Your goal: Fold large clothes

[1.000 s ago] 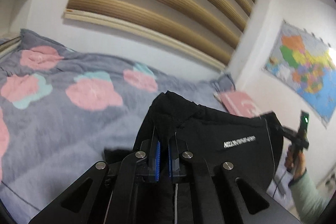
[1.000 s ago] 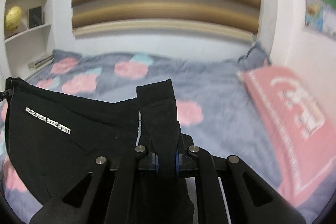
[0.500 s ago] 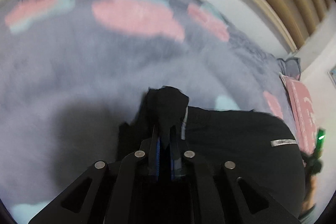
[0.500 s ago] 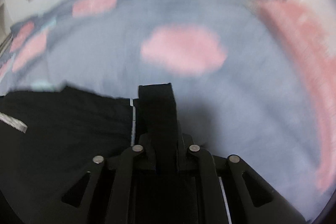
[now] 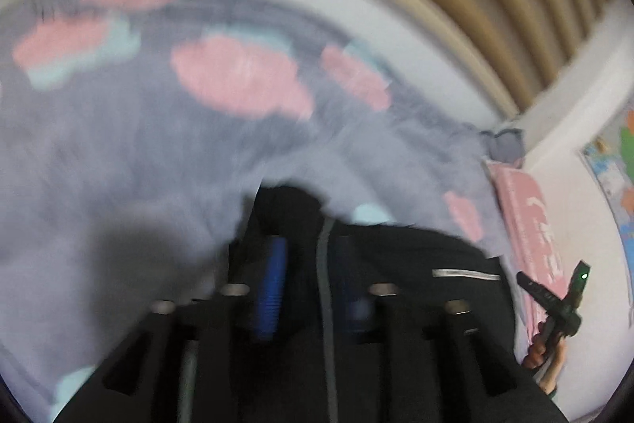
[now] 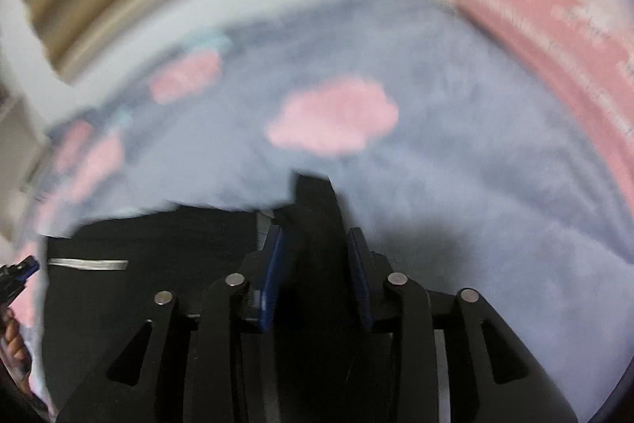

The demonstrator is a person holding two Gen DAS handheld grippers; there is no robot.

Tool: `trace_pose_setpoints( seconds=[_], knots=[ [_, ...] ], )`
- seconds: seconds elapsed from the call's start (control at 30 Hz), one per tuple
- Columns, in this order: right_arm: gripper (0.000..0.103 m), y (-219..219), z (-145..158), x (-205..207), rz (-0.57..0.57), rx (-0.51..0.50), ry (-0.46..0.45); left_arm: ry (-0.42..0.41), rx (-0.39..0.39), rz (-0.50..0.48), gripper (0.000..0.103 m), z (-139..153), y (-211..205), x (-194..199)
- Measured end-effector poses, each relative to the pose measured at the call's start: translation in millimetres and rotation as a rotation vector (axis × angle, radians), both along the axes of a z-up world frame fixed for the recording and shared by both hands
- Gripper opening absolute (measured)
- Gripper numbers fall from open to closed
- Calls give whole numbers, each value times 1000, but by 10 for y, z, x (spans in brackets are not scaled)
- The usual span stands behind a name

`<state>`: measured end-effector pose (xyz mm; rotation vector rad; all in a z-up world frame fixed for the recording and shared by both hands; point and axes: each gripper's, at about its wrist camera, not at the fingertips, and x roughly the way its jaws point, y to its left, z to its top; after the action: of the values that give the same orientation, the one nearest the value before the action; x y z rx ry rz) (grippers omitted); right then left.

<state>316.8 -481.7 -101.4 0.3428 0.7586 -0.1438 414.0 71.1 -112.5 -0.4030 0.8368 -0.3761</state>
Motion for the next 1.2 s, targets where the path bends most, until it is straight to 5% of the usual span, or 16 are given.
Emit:
trace_pose_setpoints(
  seconds=[0.03,0.13,0.23,0.33,0.5,0.6,0.73,0.83,1.0,1.03,1.13,1.2],
  knots=[
    [44,82,163,-111,14,-14,-15,-58,-2,6,71,213,3,-181],
    [44,419,441,-332,84,-9,-26,-166,-34,-28,73,564,-121,-553],
    [48,875,452,-426,190,22,17,-173,-70,-106,74,669,-455,-850],
    [65,1369,207,-481,274,25,55,-124,-2,-175,74,440,-1002,-1054],
    [64,1938,-496,-422,257,-224,179,37,136,-236,73,-326,-1595,-1034],
    [65,1859,-717,-388,244,-169,218,152,184,-228,73,-736,-1711,-905],
    [65,1879,-734,-411,262,-204,211,112,198,-223,73,-722,-1723,-927],
    [65,1850,-524,-385,276,-174,219,61,217,-234,73,-555,-1730,-997],
    [64,1768,31,-40,217,-233,79,-26,86,-178,73,-16,-1658,-770],
    [63,1733,8,91,211,-214,94,13,65,-157,73,-35,-1656,-625],
    [36,1581,-451,569,189,-101,259,218,52,-131,73,-471,-1734,-113],
    [36,1566,-763,729,211,-95,307,229,119,-140,73,-651,-1839,13]
  ],
)
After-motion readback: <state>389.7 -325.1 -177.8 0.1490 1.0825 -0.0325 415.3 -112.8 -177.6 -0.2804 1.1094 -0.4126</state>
